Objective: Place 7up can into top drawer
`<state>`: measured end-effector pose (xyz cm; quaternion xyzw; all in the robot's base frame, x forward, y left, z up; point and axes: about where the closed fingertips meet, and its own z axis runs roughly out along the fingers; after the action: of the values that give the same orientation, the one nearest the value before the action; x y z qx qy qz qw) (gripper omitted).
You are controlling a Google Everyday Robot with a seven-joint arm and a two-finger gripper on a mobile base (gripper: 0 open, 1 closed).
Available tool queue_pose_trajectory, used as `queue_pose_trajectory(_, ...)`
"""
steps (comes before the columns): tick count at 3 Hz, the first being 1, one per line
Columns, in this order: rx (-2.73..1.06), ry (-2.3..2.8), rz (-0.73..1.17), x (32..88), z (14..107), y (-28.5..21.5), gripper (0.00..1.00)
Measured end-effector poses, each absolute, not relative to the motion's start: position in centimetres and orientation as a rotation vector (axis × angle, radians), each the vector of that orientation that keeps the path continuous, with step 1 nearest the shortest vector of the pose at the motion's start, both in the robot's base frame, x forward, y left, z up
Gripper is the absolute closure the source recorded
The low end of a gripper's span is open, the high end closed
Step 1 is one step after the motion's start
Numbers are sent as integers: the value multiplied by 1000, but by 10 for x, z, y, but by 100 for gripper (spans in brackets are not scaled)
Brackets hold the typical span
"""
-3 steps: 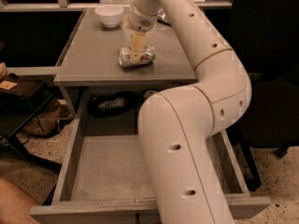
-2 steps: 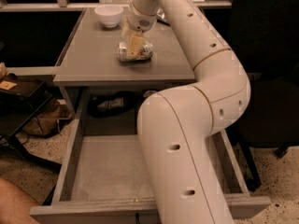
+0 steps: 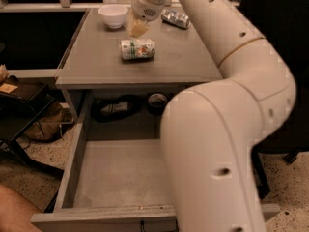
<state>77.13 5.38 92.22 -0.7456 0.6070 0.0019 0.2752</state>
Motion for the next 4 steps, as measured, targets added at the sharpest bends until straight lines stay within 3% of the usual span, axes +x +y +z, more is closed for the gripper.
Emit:
queue_pose_trajectory(1, -1806, 1610, -83, 749, 989, 44, 100)
queue_pose_trajectory(2, -1772, 1537, -85, 722, 1022, 66, 81)
queue_pose_trajectory(4, -1773, 1537, -84, 722, 1021, 66, 35)
